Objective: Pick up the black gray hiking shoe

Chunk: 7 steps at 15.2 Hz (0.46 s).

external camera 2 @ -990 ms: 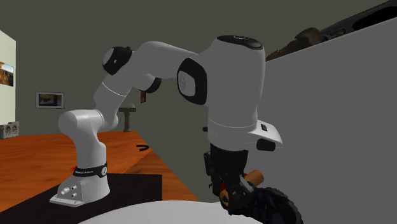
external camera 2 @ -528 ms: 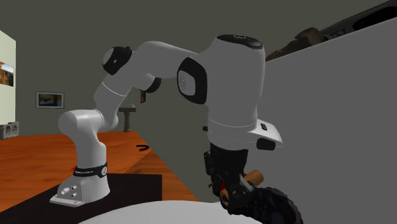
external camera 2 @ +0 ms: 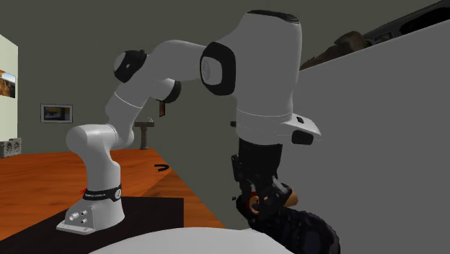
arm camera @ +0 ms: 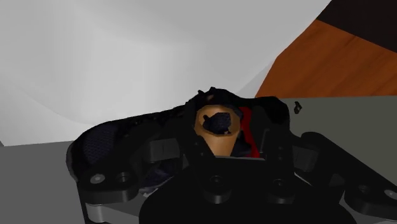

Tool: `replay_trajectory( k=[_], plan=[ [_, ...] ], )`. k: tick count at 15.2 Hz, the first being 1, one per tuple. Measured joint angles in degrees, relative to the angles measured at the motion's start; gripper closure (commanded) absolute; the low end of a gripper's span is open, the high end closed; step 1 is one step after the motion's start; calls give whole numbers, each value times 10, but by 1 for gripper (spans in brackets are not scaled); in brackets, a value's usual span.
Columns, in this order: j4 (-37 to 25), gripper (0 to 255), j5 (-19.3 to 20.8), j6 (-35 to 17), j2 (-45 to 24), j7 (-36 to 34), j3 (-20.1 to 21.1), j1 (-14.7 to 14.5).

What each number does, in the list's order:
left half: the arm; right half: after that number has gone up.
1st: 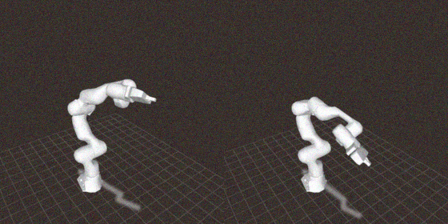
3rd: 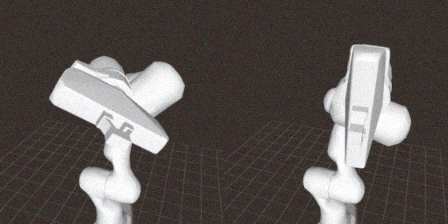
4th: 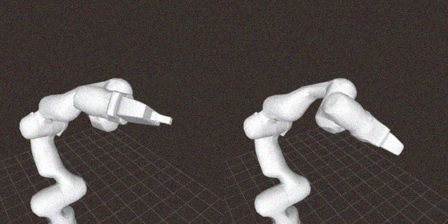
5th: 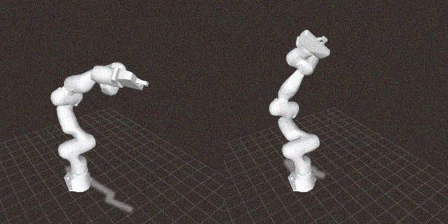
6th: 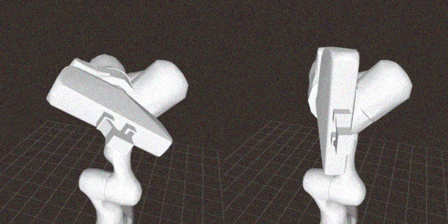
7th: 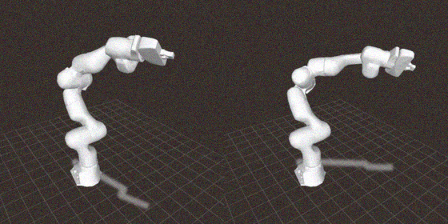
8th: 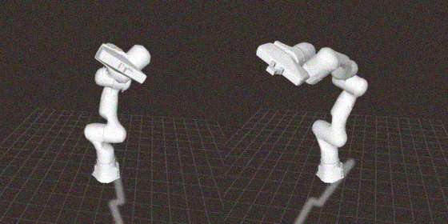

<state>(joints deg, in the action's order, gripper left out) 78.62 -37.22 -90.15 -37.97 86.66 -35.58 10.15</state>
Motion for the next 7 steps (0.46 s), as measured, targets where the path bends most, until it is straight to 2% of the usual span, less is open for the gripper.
replay_trajectory(
  k=[7],
  plan=[
    [-27, 255, 8, 36, 16, -17, -5, 2]
  ],
)
